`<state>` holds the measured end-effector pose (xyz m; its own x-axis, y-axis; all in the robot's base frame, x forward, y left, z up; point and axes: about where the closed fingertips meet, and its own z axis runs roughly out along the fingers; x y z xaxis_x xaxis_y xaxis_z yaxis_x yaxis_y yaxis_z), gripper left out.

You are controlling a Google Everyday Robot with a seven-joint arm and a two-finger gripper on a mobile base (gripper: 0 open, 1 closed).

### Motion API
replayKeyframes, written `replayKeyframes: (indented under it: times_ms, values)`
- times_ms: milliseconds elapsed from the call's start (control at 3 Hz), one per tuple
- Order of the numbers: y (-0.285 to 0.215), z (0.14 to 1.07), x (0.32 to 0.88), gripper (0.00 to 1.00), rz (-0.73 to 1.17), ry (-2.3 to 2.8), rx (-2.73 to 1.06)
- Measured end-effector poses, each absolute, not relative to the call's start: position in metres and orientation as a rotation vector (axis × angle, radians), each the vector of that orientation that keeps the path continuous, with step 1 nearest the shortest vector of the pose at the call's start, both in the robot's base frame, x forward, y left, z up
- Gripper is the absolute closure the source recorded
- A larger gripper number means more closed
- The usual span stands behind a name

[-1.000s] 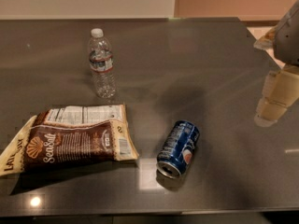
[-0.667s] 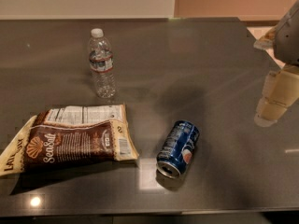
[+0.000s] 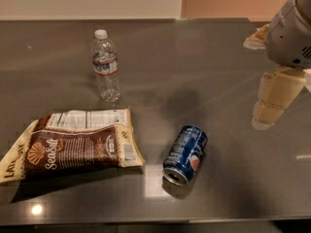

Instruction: Place pepsi can upright

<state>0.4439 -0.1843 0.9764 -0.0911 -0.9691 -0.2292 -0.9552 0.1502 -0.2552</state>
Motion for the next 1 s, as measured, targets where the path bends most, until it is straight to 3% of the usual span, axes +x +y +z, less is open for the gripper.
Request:
replayKeyframes:
  times_ms: [1000]
  values:
    - [-0.107,0.95,0.439,0.0,0.132,1.683,-2.232]
